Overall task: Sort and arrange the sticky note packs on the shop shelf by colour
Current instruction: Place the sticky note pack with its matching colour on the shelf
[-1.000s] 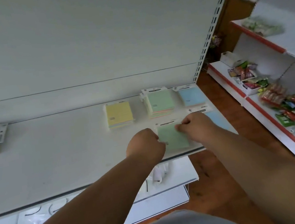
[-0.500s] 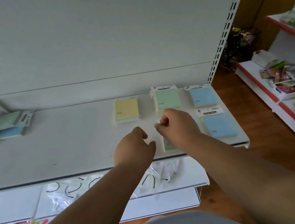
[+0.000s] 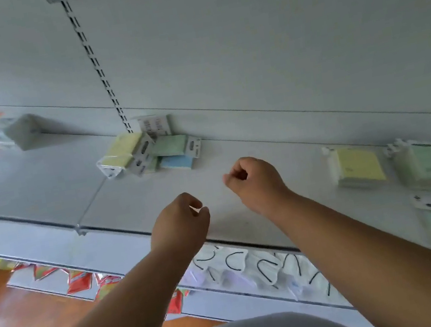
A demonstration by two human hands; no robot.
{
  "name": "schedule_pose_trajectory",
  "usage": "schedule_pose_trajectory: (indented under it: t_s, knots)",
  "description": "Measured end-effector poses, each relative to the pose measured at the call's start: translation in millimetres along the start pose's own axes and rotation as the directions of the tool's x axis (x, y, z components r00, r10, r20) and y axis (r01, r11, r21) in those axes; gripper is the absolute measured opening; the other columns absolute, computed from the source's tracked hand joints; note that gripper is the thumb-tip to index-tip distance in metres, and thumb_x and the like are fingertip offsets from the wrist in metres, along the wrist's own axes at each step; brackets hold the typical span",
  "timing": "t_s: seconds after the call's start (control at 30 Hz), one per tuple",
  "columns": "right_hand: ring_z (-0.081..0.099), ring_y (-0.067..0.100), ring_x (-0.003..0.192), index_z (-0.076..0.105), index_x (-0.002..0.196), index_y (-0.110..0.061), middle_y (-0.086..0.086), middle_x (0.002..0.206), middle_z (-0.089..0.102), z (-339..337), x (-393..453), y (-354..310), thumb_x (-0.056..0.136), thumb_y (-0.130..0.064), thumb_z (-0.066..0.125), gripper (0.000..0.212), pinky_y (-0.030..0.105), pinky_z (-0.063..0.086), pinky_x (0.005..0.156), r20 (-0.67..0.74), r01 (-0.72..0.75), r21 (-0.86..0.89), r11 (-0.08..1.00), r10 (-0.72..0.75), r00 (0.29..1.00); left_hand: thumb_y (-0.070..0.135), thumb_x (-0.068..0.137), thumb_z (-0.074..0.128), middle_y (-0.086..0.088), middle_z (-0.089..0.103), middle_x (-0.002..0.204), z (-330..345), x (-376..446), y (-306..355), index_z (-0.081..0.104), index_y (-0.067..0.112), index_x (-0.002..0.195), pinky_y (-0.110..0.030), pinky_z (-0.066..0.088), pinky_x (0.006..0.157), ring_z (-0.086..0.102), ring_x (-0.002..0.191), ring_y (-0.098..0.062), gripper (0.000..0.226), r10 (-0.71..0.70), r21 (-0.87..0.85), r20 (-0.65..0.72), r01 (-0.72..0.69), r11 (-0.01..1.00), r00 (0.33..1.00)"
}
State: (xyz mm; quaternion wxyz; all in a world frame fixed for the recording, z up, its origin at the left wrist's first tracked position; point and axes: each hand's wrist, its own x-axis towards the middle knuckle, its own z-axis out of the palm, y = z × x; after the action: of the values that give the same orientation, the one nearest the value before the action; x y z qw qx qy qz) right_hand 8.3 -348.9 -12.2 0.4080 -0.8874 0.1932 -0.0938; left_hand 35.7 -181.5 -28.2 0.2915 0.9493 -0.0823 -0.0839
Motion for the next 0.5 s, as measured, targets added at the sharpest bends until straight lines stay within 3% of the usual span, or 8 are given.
schedule_pose_trajectory:
  t_s: [0.17,0.27,0.33,0.4,0.5]
  knots:
    - [0.067,0.023,0.070,0.060,0.085,-0.019,-0.004,0.081,0.064,70.6,32.1,-51.2,0.085,-0.035,0.063,0.016,0.030,0.053,0.066,0.069,-0.071,0.104,0.992,0.063,0.996,0.037,0.088,0.054,0.014,0.061,0.078,-51.9,42.2,-55.1,0.060,0.030,0.098,-0.026,0.042,0.062,0.058,0.072,-0.010,0.013,0.021,0.016,-0.009,-0.021,1.000,1.000]
    - [0.068,0.023,0.077,0.062,0.108,-0.020,0.000,0.109,0.063,93.0,52.2,-73.0,0.088,-0.031,0.060,0.023,0.028,0.052,0.071,0.070,-0.142,0.127,0.982,0.134,0.989,0.038,0.089,0.055,0.015,0.061,0.079,-71.3,62.2,-75.3,0.060,0.030,0.102,-0.026,0.043,0.065,0.058,0.077,-0.012,0.017,0.042,0.014,0.028,-0.043,0.999,0.999]
    - [0.062,0.027,0.101,0.055,0.127,-0.021,0.005,0.132,0.049,101.6,68.7,-76.5,0.091,-0.030,0.056,0.038,0.033,0.049,0.086,0.016,-0.049,-0.169,0.984,0.053,0.998,0.038,0.089,0.055,0.015,0.061,0.080,-77.6,75.5,-81.1,0.060,0.030,0.105,-0.026,0.042,0.068,0.058,0.080,-0.012,0.019,0.061,-0.004,0.055,-0.061,0.998,0.997]
    - [0.057,0.030,0.111,0.047,0.135,-0.019,0.006,0.142,0.037,106.8,84.9,-76.1,0.093,-0.030,0.052,0.043,0.037,0.048,0.089,0.042,0.072,-0.441,0.895,-0.059,0.997,0.037,0.089,0.055,0.015,0.062,0.081,-79.7,85.2,-83.8,0.060,0.029,0.106,-0.026,0.043,0.070,0.058,0.080,-0.012,0.019,0.071,-0.026,0.085,-0.069,0.997,0.994]
    - [0.055,0.034,0.114,0.044,0.136,-0.018,0.007,0.145,0.038,112.0,107.3,-70.8,0.094,-0.032,0.050,0.044,0.042,0.050,0.089,0.159,0.132,-0.581,0.803,-0.046,0.986,0.038,0.088,0.056,0.014,0.064,0.083,-77.7,91.7,-88.4,0.059,0.030,0.104,-0.027,0.046,0.072,0.059,0.081,-0.013,0.017,0.069,-0.054,0.135,-0.062,0.997,0.988]
